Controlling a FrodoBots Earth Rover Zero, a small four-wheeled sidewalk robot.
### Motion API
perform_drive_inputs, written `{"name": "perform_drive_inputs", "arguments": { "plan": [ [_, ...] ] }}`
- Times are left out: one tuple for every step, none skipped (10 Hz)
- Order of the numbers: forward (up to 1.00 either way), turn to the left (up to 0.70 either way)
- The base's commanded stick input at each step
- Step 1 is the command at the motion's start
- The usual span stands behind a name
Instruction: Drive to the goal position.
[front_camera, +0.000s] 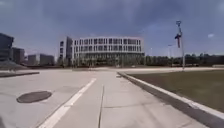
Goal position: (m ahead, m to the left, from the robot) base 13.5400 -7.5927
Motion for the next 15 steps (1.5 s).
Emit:
{"name": "perform_drive_inputs", "arguments": {
  "plan": [
    [0.7, 0.0],
    [0.7, 0.0],
    [0.7, 0.0],
    [0.7, 0.0],
    [0.7, 0.0],
    [0.7, 0.0],
    [0.7, 0.0],
    [0.7, 0.28],
    [0.7, 0.11],
    [0.7, 0.0],
    [0.7, 0.0],
    [0.7, 0.0],
    [0.7, 0.0],
    [0.7, 0.0],
    [0.7, 0.0]
  ]
}}
